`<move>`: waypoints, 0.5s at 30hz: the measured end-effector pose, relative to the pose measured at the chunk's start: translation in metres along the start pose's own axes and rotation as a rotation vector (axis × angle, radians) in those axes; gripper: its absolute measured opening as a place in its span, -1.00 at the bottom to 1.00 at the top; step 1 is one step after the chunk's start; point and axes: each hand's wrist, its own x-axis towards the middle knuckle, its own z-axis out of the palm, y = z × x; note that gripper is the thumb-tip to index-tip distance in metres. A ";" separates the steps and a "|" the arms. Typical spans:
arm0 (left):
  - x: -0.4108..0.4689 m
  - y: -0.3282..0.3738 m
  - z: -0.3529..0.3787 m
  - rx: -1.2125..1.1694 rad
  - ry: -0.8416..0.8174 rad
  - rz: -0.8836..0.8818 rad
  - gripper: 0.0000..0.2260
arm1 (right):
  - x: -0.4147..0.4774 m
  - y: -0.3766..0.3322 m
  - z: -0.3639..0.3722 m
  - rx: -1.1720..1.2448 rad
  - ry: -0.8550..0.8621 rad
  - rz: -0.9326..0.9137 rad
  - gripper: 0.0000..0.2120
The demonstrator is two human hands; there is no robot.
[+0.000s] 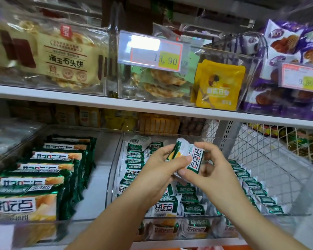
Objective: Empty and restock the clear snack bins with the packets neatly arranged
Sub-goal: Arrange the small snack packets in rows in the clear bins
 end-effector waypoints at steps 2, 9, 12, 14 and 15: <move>0.002 -0.001 0.001 -0.007 0.023 0.010 -0.65 | -0.001 0.001 -0.002 -0.034 -0.001 -0.010 -0.40; 0.003 0.003 -0.006 0.059 -0.052 0.033 -0.67 | 0.003 0.009 -0.004 0.509 -0.202 0.351 -0.28; 0.002 0.008 -0.010 0.318 -0.117 0.070 -0.56 | 0.005 0.011 -0.003 0.619 -0.249 0.346 -0.45; -0.001 0.016 -0.014 0.540 -0.126 0.119 -0.71 | 0.010 0.013 -0.009 0.633 -0.246 0.329 -0.41; -0.002 0.021 -0.018 0.637 -0.109 0.145 -0.75 | 0.013 0.012 -0.011 0.601 -0.248 0.316 -0.38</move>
